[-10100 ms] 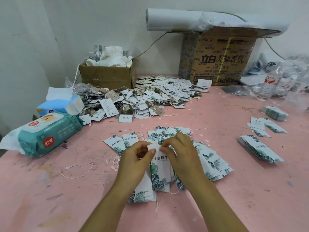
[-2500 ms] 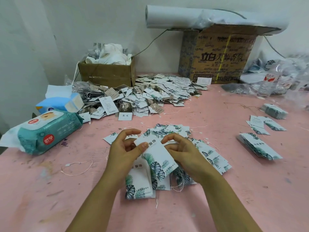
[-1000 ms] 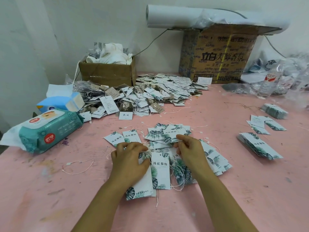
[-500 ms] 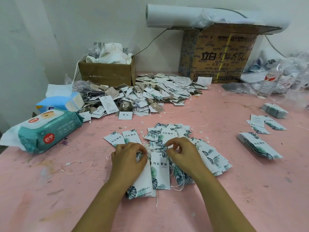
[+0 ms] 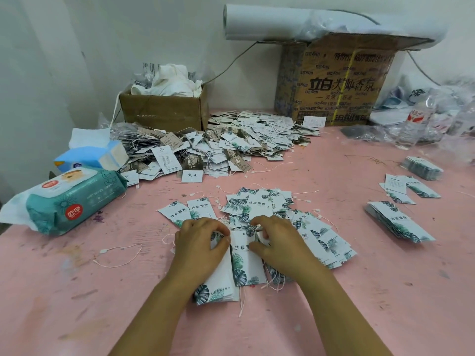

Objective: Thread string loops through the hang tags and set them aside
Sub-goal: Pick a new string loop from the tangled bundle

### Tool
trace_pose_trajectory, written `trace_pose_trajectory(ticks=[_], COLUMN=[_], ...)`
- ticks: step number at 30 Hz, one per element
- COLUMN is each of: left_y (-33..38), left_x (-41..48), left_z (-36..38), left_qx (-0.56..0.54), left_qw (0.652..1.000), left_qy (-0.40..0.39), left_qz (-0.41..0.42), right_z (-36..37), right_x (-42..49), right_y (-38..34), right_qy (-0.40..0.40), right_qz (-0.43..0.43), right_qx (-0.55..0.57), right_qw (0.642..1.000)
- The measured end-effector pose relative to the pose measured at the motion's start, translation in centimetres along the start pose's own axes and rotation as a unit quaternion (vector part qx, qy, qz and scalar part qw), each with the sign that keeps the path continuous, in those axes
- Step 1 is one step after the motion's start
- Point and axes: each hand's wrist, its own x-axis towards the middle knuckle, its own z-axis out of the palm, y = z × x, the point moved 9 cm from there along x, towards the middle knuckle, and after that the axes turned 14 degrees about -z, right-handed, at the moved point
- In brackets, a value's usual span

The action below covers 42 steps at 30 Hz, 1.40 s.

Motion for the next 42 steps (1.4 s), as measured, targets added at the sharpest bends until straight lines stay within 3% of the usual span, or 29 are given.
trace_pose_trajectory(ticks=[7,16,19,22,26,32,35,38,42], left_y=[0.4,1.3,1.7,1.8,1.6,1.4,1.6,1.5,1.9], left_x=[-0.1,-0.5,-0.7,-0.7,-0.3,-0.4,-0.6,-0.7,-0.7], left_z=[-0.1,-0.8,-0.7,-0.2,-0.5,-0.7,-0.3,0.4,0.2], left_qx=[-0.002,-0.022,-0.031,-0.032,-0.060,-0.122,-0.077,0.007,0.007], left_qw=[1.000,0.998,0.997,0.996,0.996,0.991,0.995,0.997,0.997], left_qy=[0.003,0.021,0.012,-0.005,-0.004,-0.039,-0.052,-0.053,-0.042], left_qz=[0.019,0.051,0.073,0.082,0.065,0.039,0.042,0.061,0.071], right_z=[0.2,-0.3,-0.7,-0.8,-1.3,-2.4,-2.2,-2.0,-2.4], right_x=[0.2,0.4,0.5,0.6,0.2,-0.1,0.0,0.0,-0.1], right_y=[0.3,-0.2,-1.6,-2.9,-2.2,-0.9,-0.8,-1.4,-1.3], right_qy=[0.034,0.075,0.103,0.105,0.149,0.198,0.196,0.191,0.203], right_qz=[0.027,0.006,-0.041,-0.081,-0.050,-0.018,-0.010,-0.022,-0.013], right_qx=[-0.040,0.000,0.075,0.182,0.294,0.335,0.373,0.456,0.489], right_qw=[0.998,0.997,0.991,0.974,0.943,0.921,0.907,0.869,0.848])
